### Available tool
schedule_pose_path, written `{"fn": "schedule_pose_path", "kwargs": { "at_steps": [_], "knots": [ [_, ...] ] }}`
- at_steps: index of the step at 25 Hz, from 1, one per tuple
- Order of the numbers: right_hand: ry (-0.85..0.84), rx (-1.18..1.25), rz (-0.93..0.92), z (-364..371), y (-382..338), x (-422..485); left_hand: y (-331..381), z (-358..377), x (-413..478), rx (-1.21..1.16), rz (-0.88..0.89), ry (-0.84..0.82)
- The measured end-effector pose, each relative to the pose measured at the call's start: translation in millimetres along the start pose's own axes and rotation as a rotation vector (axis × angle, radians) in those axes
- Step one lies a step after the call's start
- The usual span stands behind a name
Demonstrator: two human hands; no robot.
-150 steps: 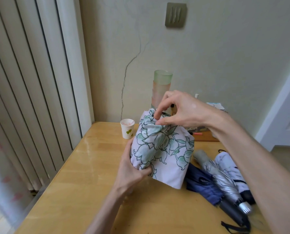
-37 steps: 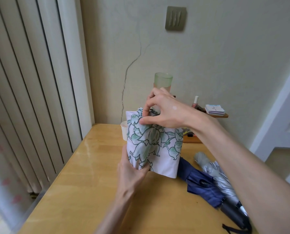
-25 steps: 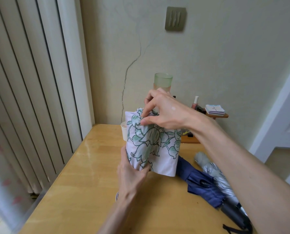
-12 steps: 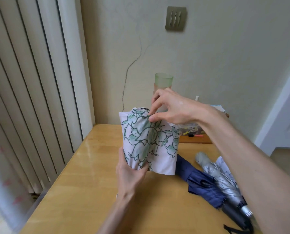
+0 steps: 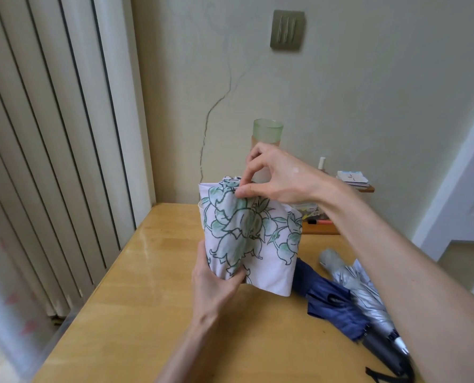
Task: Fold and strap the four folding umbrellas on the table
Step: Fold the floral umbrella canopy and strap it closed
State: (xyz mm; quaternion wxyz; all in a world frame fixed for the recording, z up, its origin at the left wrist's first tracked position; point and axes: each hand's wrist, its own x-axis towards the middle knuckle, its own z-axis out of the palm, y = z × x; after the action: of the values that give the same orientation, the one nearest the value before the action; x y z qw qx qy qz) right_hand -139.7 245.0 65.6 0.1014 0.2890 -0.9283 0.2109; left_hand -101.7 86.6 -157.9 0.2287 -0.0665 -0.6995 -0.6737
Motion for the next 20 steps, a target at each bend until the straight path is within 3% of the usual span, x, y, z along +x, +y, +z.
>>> {"fn": "schedule_pose_path", "kwargs": {
  "at_steps": [3,7,20],
  "knots": [
    [0.128,0.175,0.002,22,6,-3,-2,-6,4,-0.012,-0.058,-0.028],
    [0.092,0.267,0.042,36,14,-8,4,-16,10,-0.084,-0.116,-0.124],
    [0.547,0.493,0.092,62,65,-49,10,-34,25,-0.164,-0.264,-0.148]
  ]
}}
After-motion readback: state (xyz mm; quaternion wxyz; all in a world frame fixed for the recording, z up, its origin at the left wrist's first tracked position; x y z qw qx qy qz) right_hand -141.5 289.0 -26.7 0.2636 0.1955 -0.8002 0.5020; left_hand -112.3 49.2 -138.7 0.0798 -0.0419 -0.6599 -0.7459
